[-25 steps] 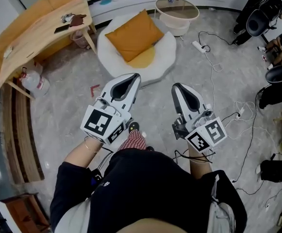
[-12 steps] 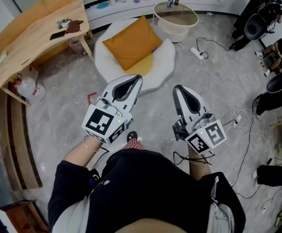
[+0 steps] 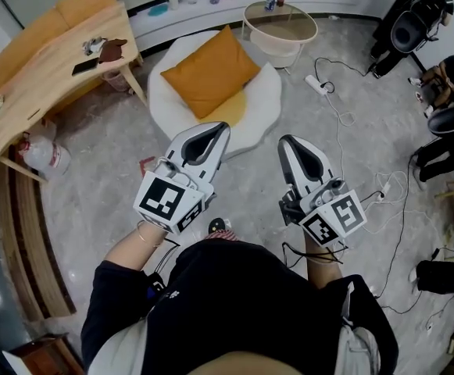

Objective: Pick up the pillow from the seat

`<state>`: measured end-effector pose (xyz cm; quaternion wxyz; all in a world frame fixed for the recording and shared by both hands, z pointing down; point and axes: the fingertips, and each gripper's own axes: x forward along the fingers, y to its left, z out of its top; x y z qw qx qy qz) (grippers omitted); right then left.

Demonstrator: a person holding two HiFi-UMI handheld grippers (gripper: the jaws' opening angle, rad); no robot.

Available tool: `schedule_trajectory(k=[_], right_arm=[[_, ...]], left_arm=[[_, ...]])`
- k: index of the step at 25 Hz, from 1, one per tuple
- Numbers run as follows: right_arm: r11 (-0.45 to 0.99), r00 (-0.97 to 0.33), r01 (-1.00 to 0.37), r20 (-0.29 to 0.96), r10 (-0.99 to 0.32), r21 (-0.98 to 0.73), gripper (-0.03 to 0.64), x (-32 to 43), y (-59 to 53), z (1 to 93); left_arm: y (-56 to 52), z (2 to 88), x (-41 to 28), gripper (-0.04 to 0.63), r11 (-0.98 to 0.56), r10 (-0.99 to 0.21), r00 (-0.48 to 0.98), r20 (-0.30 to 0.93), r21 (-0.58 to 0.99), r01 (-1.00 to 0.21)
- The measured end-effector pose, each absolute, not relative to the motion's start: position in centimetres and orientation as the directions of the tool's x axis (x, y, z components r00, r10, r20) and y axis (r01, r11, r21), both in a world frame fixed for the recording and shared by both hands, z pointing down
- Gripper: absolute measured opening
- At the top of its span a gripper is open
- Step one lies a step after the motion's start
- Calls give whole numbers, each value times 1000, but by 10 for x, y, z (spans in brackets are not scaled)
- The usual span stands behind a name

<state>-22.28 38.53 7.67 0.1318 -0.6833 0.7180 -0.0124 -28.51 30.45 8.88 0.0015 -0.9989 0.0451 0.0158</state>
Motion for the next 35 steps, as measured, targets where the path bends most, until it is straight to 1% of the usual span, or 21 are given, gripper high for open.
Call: schedule_trajectory(k=[11,17,24,27,35], right_arm=[[33,1,-981,-172,-985,-193,23,-217,333,78],[30,0,-980,-151,-989,-197,23,-218,313,83],[28,1,-979,-140,-990,-200,23,-206,308,86],[39,-9,-977,-142,-990,-207,23,-194,305,88],[102,-72,-972,-145,-987,-212,23,-148,291,86]], left_arm=[[253,88,-276,10,-999,-51,998,-42,-9,-51],[226,92,-280,10,-997,-75,996,-57,24,-74],[222,97,-270,10,-997,-79,996,-42,27,-78],[220,96,-261,9,-996,-86,996,-29,11,-86],[211,94,-223,9,-988,-155,987,-30,33,-154]])
